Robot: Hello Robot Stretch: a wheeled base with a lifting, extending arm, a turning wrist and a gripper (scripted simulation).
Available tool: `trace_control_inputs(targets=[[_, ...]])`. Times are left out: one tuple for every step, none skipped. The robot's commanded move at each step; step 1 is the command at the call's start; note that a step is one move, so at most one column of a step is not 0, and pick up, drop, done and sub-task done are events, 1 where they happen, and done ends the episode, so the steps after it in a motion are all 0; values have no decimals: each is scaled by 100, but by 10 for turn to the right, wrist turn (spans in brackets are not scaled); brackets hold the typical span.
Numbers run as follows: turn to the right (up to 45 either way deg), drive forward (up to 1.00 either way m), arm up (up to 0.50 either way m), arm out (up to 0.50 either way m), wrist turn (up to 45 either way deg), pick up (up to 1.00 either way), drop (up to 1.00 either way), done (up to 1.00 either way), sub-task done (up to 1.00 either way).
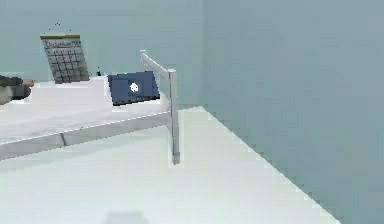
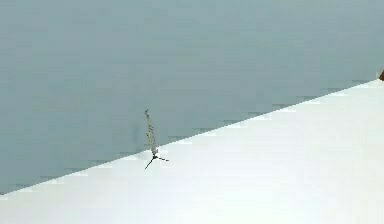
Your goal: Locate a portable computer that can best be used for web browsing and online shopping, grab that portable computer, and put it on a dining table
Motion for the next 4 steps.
trace_control_inputs(targets=[[180,0,0,0,0,0,0,0,0],[0,100,0,0,0,0,0,0,0],[0,35,0,0,0,0,0,0,0],[-450,0,0,0,0,0,0,0,0]])
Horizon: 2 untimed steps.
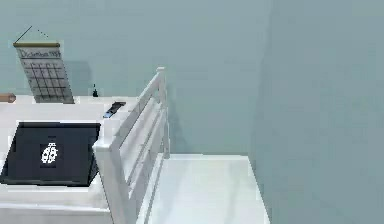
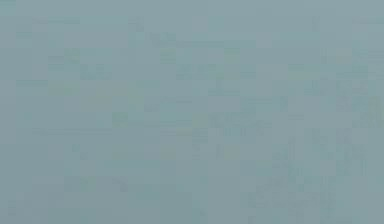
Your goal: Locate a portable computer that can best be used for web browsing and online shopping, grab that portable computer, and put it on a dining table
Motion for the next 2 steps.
trace_control_inputs(targets=[[-450,0,0,0,0,0,0,0,0],[-450,0,0,0,0,0,0,0,0]])
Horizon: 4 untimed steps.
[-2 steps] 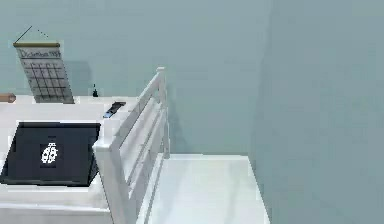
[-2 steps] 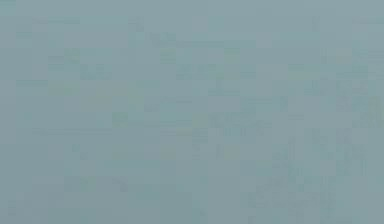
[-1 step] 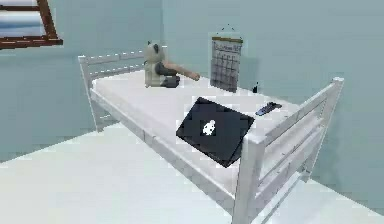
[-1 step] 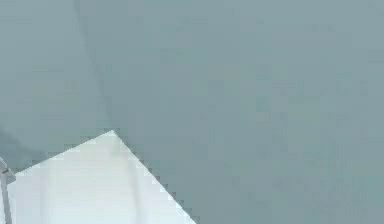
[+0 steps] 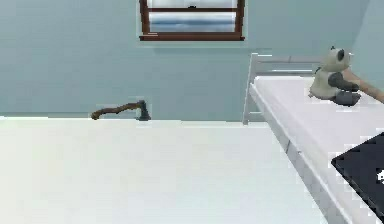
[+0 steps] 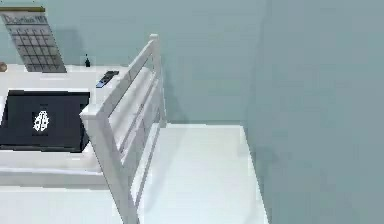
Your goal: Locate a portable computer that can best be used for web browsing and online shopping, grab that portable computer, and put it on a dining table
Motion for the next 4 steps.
trace_control_inputs(targets=[[-330,0,0,0,0,0,0,0,0],[0,0,50,0,0,0,0,0,0],[0,0,38,0,0,0,0,0,0],[0,0,0,48,0,0,0,0,0]])
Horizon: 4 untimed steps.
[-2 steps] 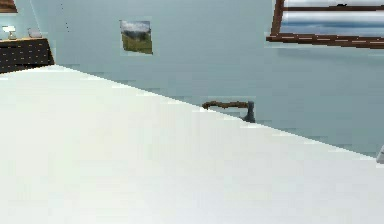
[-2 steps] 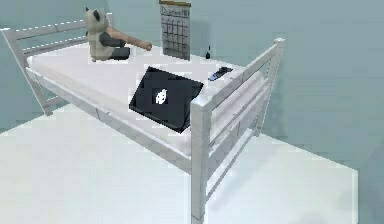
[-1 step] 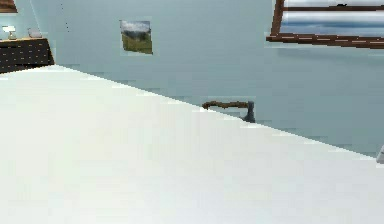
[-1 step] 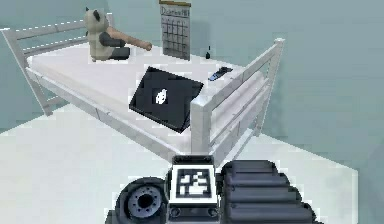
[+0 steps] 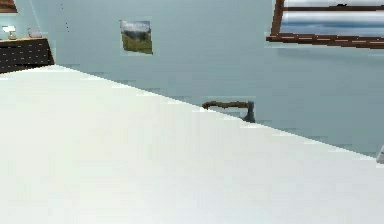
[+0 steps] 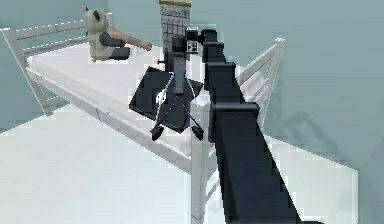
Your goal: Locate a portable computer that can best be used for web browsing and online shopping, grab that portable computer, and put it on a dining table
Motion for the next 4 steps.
trace_control_inputs(targets=[[0,0,0,0,450,0,0,0,0],[0,0,0,0,450,0,0,0,0],[0,0,0,0,450,0,0,0,0],[0,0,0,0,360,0,0,0,0]])
